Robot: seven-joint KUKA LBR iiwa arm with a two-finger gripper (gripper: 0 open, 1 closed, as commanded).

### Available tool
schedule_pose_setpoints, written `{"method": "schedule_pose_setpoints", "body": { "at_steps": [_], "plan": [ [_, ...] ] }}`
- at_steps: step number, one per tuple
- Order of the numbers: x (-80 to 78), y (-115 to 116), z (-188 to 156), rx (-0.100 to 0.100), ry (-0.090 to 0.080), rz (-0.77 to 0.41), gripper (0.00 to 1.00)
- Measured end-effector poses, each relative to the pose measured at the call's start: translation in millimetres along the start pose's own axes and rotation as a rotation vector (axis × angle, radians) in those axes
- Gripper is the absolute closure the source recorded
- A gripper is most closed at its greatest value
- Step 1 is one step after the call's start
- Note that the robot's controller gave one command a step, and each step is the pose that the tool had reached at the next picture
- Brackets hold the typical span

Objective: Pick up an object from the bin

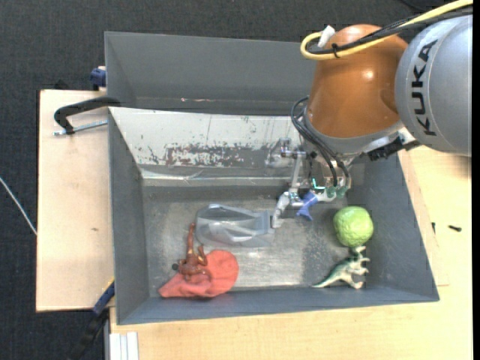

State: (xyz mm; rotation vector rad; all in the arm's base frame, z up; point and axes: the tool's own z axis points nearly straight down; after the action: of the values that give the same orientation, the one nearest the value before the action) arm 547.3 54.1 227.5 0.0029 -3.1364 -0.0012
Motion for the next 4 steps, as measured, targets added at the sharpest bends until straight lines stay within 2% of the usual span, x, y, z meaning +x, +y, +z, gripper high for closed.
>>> {"method": "schedule_pose_setpoints", "body": {
  "at_steps": [1, 2, 3, 4],
  "plan": [
    [-1.5, 0, -4, -0.001, -0.008, 0.002, 0.0],
    [-11.0, 11, 30, 0.0, -0.014, -0.063, 0.0],
    [-18.1, 12, 73, 0.0, -0.009, -0.274, 0.0],
    [-18.4, 6, 108, 0.0, -0.005, -0.371, 0.0]
  ]
}}
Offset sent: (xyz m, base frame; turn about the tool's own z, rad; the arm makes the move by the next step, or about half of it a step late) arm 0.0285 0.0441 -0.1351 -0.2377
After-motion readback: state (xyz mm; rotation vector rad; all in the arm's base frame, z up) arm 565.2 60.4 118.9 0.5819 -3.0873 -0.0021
